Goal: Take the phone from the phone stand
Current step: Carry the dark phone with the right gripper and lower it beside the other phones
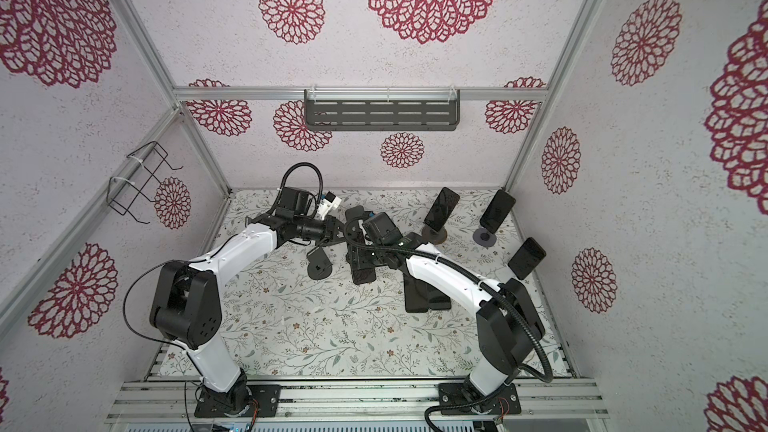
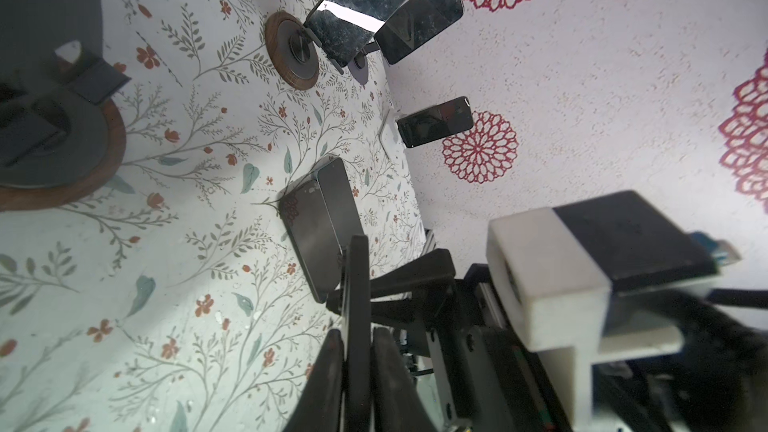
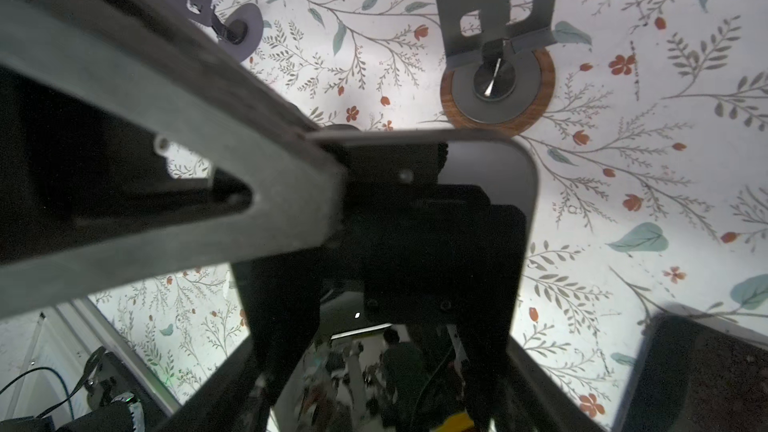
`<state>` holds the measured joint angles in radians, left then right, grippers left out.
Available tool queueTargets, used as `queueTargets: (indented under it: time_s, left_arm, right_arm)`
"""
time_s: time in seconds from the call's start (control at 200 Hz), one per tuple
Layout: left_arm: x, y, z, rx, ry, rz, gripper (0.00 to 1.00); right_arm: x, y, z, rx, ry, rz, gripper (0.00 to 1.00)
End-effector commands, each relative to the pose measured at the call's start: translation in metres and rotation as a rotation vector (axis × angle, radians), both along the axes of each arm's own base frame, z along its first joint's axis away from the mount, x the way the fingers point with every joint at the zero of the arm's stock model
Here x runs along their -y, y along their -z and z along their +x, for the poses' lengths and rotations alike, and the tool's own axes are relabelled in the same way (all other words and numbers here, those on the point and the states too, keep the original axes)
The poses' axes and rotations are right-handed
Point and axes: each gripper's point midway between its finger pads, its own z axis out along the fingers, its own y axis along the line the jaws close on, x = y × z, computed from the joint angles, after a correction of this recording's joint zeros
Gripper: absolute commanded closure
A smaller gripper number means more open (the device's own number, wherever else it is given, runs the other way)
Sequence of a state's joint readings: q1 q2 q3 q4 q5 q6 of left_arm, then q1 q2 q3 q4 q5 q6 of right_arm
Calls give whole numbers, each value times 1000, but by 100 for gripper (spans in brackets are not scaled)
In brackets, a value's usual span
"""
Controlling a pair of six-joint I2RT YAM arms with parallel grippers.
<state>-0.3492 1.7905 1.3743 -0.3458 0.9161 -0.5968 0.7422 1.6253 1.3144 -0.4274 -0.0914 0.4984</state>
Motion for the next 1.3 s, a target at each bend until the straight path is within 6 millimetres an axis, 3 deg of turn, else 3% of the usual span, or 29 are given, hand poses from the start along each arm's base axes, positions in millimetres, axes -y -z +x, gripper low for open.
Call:
queueTargets:
  time_s: [0.0,0.22,0.425,0.816,1.101,1.296]
  left_arm:
    - [1,-24,-2,54,16,-45,72]
    - [-5,-16,1,45,-14,16,53]
    - [-16,-7,10,41,-82,89,52]
    - [-17,-5,11,48,-82,96,53]
    - [-17,-8,10,63,-77,96,53]
    - [-15,-9,9,68,-69,93,51]
  right_arm:
    - [19,-6,2,-3,84,-28,41]
    - [47,23,-10,-107,158,-123,46]
    - [75,66,-25,-220,220,-219,54]
    - [78,111,-25,-326,218,-305,56]
    - [78,129,-18,-334,242,-328,55]
    - [82,139,-18,-336,250,-352,46]
